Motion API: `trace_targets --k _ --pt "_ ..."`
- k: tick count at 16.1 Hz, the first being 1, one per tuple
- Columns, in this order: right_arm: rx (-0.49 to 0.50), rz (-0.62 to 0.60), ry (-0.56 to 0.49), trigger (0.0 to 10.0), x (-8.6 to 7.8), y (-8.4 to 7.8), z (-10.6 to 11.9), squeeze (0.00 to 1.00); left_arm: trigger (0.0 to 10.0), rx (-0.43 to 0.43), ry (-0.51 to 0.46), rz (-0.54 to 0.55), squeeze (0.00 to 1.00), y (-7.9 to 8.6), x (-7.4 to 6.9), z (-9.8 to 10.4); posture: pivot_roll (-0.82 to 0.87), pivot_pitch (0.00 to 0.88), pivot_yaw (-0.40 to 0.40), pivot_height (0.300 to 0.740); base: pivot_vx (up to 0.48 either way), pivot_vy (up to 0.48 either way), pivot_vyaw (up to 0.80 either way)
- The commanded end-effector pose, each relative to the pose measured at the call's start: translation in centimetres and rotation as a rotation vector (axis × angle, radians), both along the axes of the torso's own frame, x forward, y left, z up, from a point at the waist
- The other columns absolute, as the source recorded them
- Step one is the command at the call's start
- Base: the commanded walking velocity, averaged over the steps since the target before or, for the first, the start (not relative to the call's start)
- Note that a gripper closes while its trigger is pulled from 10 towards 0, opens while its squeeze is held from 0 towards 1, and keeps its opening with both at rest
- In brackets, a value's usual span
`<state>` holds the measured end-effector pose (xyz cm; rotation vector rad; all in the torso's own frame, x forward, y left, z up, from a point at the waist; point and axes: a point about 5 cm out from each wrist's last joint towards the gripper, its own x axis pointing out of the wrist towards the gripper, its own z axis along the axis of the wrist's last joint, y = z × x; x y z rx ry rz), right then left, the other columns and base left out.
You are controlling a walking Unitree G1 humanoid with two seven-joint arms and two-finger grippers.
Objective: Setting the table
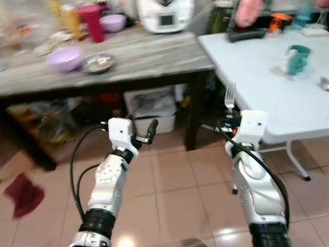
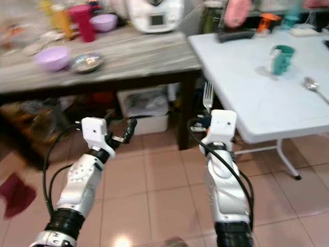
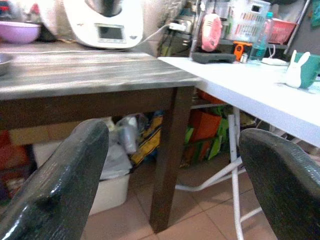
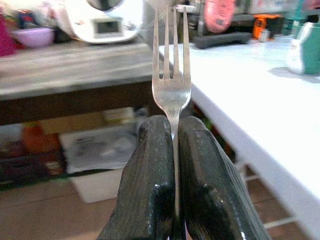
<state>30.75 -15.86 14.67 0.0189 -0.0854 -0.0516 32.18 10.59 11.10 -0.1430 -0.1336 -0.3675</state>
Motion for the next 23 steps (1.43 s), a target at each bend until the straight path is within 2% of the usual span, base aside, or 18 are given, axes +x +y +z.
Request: trace_targets --k 1,3,7,13,17,21,23 --pt "-0.012 0.002 -0.025 10.0 0.0 0.0 0.5 0.00 10.0 0.028 -0.009 0.032 0.00 0.8 -0.1 0.0 -0.30 0.070 0.031 0.740 0.480 0.000 0.42" --pt "-0.014 0.010 -0.027 10.0 -0.3 0.1 0.3 0.00 10.0 0.059 0.000 0.074 0.00 2.1 -0.7 -0.6 -0.29 0.072 0.039 0.740 0.480 0.000 0.41" --pt "-0.032 0.020 -0.034 10.0 -0.4 0.2 0.1 0.00 10.0 0.094 0.015 0.121 0.00 3.5 -1.7 -1.2 -0.27 0.074 0.050 0.740 0.480 0.000 0.48" --pt "0.001 -0.003 -0.043 10.0 -0.4 0.0 0.1 0.00 10.0 0.106 0.018 0.113 0.00 3.3 -2.1 -1.2 -0.26 0.074 0.054 0.740 0.447 0.000 0.17" --pt "0.013 -0.034 -0.032 10.0 -0.3 -0.5 -0.1 0.00 10.0 0.098 0.024 0.084 0.00 2.5 -2.2 -1.2 -0.27 0.068 0.054 0.740 0.429 0.000 0.00" --pt "0.007 -0.039 -0.032 10.0 -0.2 -0.8 0.0 0.00 10.0 0.089 0.028 0.070 0.00 1.9 -2.1 -1.2 -0.28 0.064 0.044 0.740 0.398 0.000 -0.80" --pt "0.001 -0.034 -0.034 10.0 -0.1 -0.8 0.1 0.00 10.0 0.082 0.033 0.062 0.00 1.7 -2.3 -1.4 -0.28 0.061 0.039 0.740 0.369 0.000 -0.22"
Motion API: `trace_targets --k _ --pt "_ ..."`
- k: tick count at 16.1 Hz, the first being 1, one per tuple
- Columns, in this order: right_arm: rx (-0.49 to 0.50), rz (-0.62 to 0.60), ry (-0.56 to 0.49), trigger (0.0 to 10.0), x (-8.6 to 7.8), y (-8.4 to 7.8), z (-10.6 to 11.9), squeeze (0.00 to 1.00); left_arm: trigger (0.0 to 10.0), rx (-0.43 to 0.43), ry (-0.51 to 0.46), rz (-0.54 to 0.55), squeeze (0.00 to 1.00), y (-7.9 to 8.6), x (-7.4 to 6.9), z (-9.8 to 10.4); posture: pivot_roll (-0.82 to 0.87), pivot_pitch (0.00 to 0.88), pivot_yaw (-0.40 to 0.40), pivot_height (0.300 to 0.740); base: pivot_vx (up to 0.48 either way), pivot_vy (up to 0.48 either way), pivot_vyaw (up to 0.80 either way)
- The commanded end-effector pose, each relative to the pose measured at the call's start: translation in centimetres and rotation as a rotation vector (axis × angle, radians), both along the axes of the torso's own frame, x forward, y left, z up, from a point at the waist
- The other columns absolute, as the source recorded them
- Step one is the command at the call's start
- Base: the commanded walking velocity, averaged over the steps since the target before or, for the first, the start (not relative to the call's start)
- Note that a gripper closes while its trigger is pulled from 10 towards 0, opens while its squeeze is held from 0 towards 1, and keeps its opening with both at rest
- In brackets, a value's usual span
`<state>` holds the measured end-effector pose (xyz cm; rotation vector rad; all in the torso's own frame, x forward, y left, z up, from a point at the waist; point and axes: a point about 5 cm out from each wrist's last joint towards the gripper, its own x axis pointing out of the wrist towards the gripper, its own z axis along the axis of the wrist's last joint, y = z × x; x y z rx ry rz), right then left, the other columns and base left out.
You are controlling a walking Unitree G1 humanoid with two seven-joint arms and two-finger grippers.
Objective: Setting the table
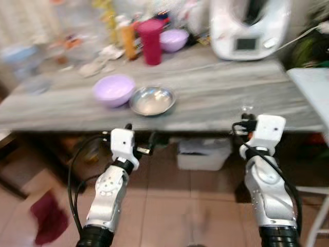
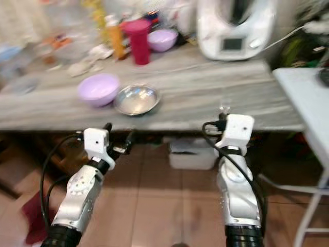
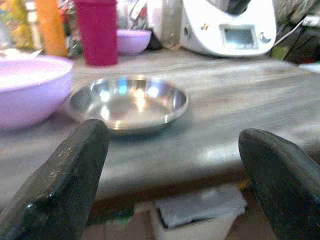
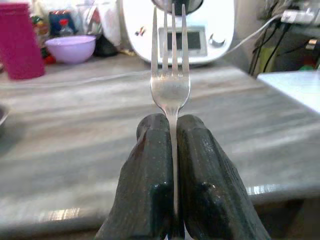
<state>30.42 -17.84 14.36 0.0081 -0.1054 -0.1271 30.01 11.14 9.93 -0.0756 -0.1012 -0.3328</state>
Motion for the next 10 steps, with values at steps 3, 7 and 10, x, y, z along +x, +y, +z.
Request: trace_targets --k 3,7,10 --pt "0.004 0.049 -0.015 10.0 0.3 1.3 0.4 0.00 10.0 0.017 0.015 0.023 0.00 1.2 -0.2 -0.4 -0.28 0.058 0.035 0.740 0.345 0.000 0.00" --pt "0.009 0.058 -0.013 10.0 0.4 1.5 0.3 0.00 10.0 -0.008 -0.035 -0.002 0.00 1.2 -0.6 0.3 -0.27 0.063 0.036 0.740 0.314 0.000 0.00" --pt "0.014 0.059 -0.022 10.0 0.2 1.6 0.5 0.00 10.0 0.052 -0.070 -0.046 0.00 1.3 -1.4 0.4 -0.27 0.065 0.038 0.740 0.000 0.000 0.00"
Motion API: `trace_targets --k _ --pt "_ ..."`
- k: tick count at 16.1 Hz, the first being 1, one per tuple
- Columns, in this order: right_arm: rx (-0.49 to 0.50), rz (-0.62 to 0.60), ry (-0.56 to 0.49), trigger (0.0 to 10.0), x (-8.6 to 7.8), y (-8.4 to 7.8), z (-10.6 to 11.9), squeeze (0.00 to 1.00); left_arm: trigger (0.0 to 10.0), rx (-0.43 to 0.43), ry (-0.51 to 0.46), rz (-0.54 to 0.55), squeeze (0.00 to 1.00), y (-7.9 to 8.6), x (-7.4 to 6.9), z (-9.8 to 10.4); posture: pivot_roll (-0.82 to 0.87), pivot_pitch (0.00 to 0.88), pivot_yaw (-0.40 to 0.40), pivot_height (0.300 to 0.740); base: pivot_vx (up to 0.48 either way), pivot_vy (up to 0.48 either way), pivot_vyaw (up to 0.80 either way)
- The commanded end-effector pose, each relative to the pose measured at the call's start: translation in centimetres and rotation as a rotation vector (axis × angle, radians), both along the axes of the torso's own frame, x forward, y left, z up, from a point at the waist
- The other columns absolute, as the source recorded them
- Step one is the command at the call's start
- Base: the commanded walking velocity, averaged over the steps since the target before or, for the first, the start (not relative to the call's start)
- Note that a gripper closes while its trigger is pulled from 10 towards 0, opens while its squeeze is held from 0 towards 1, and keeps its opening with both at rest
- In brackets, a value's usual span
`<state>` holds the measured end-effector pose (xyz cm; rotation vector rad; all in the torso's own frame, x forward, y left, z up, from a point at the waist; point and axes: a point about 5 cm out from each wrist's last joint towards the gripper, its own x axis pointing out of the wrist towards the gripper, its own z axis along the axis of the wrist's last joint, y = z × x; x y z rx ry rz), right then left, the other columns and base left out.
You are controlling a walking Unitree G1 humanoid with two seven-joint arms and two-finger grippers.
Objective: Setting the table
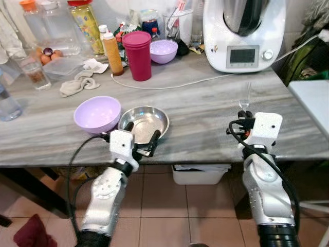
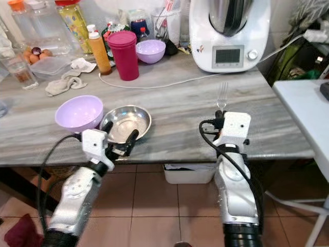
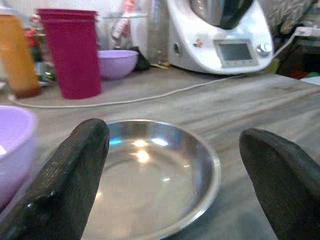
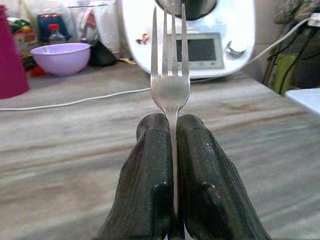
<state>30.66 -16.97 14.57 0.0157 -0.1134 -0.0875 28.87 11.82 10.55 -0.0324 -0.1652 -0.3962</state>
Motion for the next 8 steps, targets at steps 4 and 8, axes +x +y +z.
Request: trace_targets --k 4,8 --pt "0.034 -0.006 0.006 10.0 0.1 0.3 0.1 0.00 10.0 0.063 0.026 -0.072 0.00 1.6 -1.8 -0.9 -0.26 0.084 0.036 0.740 0.000 0.000 0.00" --pt "0.065 -0.018 0.026 10.0 1.1 -0.5 0.6 0.00 10.0 0.108 0.045 -0.197 0.00 1.8 -3.1 -1.0 -0.27 0.143 0.033 0.740 0.000 0.000 0.00"
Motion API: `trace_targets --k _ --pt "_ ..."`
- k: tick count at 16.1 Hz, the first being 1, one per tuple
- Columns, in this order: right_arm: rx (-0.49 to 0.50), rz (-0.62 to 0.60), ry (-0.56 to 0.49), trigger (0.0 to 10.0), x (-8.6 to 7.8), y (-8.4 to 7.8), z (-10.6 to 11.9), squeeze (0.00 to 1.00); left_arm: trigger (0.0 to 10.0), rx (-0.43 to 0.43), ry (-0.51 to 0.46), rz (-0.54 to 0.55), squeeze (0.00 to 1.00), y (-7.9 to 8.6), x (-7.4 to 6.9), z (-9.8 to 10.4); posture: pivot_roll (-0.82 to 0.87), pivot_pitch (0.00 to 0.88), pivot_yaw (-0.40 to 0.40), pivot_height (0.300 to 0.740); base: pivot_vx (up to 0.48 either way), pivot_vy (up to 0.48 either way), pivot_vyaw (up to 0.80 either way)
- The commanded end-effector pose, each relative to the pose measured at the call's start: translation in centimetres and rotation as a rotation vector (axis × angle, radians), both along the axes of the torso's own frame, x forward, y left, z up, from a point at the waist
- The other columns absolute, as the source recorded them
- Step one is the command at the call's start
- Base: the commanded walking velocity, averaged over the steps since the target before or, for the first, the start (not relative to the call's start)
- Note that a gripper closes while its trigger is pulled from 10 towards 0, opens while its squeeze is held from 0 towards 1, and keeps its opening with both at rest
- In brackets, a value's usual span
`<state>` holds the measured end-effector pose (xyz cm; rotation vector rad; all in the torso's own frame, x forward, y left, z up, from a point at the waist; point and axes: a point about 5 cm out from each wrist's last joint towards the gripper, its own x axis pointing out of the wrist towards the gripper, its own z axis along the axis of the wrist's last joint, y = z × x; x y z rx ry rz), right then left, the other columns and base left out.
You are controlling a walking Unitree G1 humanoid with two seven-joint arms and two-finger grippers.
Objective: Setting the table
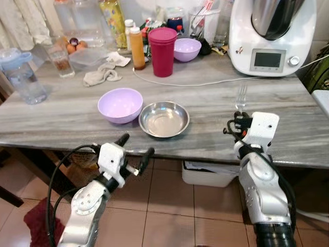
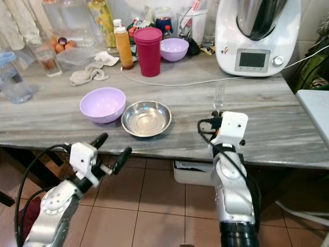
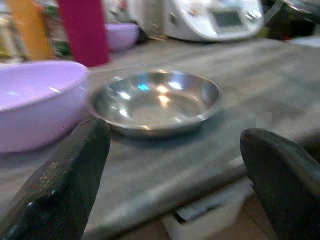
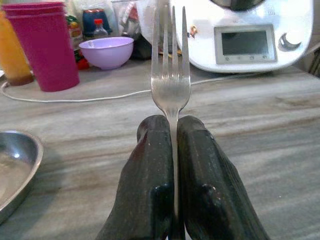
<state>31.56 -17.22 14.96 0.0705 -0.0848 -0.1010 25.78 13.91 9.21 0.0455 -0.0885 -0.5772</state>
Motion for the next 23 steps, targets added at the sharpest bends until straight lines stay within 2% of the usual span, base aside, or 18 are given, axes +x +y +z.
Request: trace_targets --k 1,5,7,10,14,23 --pt "0.027 0.004 0.013 10.0 0.5 -0.1 0.3 0.00 10.0 0.003 -0.004 -0.044 0.00 -0.3 -0.2 0.3 -0.27 0.148 0.038 0.740 0.000 0.000 0.00" --pt "0.167 0.062 0.067 10.0 1.7 0.9 0.0 0.00 10.0 0.037 0.002 -0.144 0.00 -0.7 -0.5 0.3 -0.28 0.144 0.054 0.740 0.000 0.000 0.00" --pt "0.164 0.106 0.100 10.0 2.4 2.2 -0.4 0.00 10.0 0.032 0.003 -0.157 0.00 -0.8 -0.4 0.5 -0.28 0.140 0.063 0.740 0.000 0.000 0.00" --pt "0.197 0.127 0.112 10.0 3.5 3.3 -0.3 0.00 10.0 0.045 0.005 -0.188 0.00 -0.8 -0.3 0.5 -0.28 0.136 0.075 0.740 0.000 0.000 0.00" --pt "0.265 0.144 0.161 10.0 4.3 4.3 -1.1 0.00 10.0 0.049 0.016 -0.215 0.00 -1.0 -0.3 0.4 -0.27 0.130 0.083 0.740 0.000 0.000 0.00" --pt "0.270 0.214 0.220 10.0 5.8 6.5 -1.6 0.00 10.0 0.032 0.003 -0.261 0.00 -1.6 -0.4 0.8 -0.26 0.118 0.078 0.740 0.000 0.000 0.00"
